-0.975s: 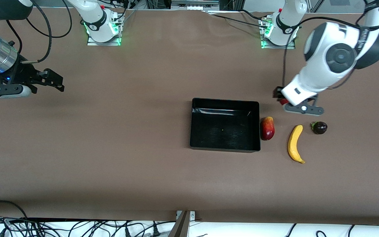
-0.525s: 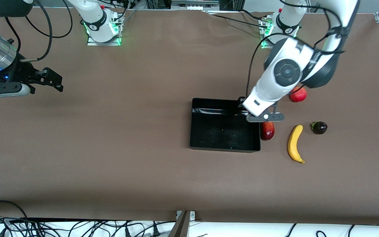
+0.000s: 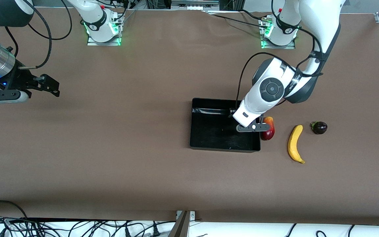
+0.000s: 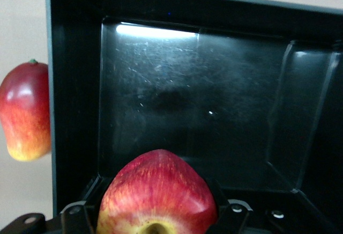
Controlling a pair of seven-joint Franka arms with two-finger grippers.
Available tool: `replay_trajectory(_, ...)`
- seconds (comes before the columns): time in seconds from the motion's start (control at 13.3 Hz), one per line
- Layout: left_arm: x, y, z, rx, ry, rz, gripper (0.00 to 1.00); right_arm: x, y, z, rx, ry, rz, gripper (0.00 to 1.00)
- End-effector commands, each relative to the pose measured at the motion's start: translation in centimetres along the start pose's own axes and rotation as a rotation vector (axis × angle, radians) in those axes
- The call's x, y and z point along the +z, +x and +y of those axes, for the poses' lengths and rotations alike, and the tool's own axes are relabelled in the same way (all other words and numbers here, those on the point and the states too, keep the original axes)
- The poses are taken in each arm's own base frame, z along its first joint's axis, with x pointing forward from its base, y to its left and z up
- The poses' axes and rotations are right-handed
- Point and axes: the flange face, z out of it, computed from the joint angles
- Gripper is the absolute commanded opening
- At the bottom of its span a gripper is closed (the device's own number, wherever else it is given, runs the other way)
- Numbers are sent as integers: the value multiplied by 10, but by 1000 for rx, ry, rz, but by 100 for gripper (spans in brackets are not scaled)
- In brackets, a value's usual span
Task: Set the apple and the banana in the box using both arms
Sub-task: 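Lift the red apple with the left gripper over the box, then lower the apple into the box and open the left gripper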
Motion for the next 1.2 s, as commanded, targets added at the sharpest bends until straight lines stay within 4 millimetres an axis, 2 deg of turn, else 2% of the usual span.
replay_trajectory(0.0,25,-1,-1,14,12,29,12,-7,2,0,-3,-16,13,100)
replay_trajectory(0.22,45,-4,0,1,-19,57,12,-7,3,1,0,-13,14,100)
replay_trajectory(0.45,52,-7,-5,-5,-17,51,12,-6,3,19,20,-11,10,100)
replay_trajectory(0.82,82,-17,-5,-12,3,0,12,-6,3,14,13,-12,12,100)
replay_trajectory(0.9,84,-20,-7,-17,9,-7,19,-7,3,15,19,-11,14,100)
replay_trajectory(0.97,85,-20,-7,-19,10,-8,43,-7,3,15,19,-10,14,100)
replay_trajectory(1.05,85,-20,-8,-29,11,-9,99,-7,3,14,19,-9,14,100)
replay_trajectory(1.12,76,-17,-11,-46,10,-1,100,-7,3,15,22,-8,13,100)
